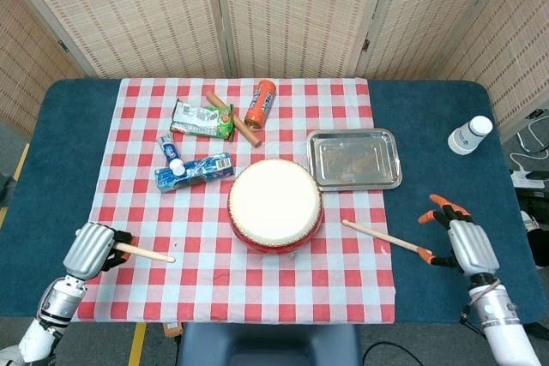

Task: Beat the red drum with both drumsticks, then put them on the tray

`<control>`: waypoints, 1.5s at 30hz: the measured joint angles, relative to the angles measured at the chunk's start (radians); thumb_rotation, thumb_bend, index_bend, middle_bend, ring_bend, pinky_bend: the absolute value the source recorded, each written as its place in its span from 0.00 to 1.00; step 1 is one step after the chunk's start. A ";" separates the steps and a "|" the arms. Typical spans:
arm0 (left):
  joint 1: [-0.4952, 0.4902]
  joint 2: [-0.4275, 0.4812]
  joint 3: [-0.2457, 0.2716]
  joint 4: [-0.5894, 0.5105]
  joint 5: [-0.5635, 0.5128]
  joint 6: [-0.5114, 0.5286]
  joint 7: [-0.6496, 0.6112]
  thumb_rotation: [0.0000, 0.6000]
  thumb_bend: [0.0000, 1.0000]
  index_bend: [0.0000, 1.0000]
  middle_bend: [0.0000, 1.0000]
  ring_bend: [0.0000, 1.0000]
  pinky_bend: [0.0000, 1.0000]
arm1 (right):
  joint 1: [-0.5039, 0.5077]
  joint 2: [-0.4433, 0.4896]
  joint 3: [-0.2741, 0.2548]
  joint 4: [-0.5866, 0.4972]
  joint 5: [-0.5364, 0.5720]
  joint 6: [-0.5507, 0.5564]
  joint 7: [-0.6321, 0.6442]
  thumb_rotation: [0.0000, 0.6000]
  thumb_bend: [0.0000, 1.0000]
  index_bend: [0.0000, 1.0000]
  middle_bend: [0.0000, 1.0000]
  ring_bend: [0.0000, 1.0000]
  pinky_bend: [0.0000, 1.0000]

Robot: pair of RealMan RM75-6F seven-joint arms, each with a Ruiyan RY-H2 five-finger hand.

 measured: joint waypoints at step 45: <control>0.022 0.023 -0.018 0.002 -0.026 -0.021 0.025 1.00 0.81 1.00 1.00 1.00 1.00 | 0.261 -0.422 0.002 0.364 0.249 -0.190 -0.386 1.00 0.35 0.56 0.09 0.00 0.12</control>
